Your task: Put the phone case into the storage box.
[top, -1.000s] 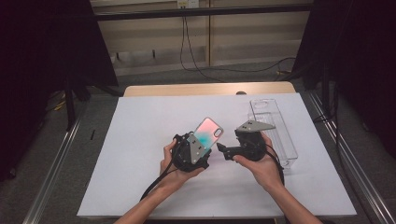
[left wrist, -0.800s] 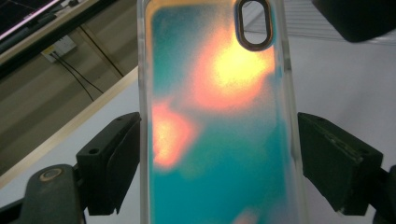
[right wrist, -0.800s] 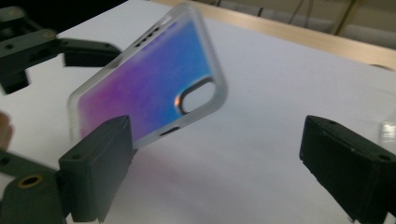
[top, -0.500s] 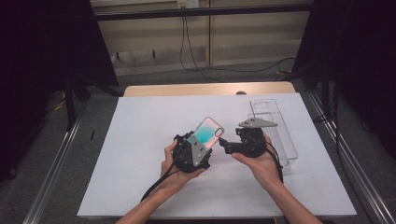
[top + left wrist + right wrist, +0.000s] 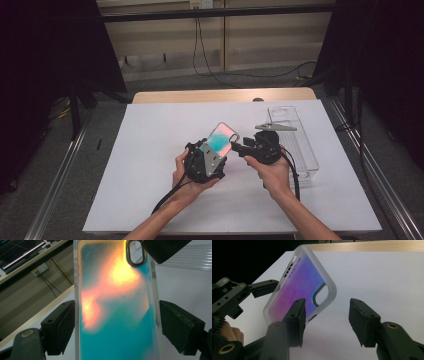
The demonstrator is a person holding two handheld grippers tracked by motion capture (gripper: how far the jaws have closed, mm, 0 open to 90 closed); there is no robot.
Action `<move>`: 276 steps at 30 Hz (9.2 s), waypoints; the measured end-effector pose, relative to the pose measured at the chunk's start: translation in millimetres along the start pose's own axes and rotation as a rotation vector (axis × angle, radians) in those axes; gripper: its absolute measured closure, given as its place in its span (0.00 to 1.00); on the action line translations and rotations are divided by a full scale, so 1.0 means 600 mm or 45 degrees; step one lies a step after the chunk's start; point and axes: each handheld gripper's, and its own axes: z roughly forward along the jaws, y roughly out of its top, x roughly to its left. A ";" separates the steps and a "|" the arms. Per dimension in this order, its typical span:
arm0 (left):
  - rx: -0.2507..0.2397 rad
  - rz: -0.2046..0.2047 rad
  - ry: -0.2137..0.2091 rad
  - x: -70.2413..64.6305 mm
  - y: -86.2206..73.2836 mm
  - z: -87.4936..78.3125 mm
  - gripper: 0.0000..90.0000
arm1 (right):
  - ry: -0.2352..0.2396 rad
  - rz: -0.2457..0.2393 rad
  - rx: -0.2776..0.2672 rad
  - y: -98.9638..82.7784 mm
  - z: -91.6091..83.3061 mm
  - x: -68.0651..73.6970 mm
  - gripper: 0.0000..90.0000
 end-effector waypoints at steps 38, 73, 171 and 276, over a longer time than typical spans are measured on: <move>-0.009 -0.037 -0.016 -0.004 -0.006 0.008 0.19 | 0.097 0.285 0.016 -0.004 0.020 -0.009 0.88; -0.068 -0.326 -0.184 0.051 -0.010 0.000 0.05 | 0.178 0.237 -0.112 0.003 -0.002 -0.015 0.94; -0.228 -0.547 -0.002 0.158 -0.207 -0.193 0.03 | -0.209 -0.049 -0.341 0.069 -0.125 -0.119 0.94; -0.203 -0.538 -0.016 0.157 -0.208 -0.192 0.03 | -0.494 -0.227 -0.281 0.122 -0.078 -0.262 0.94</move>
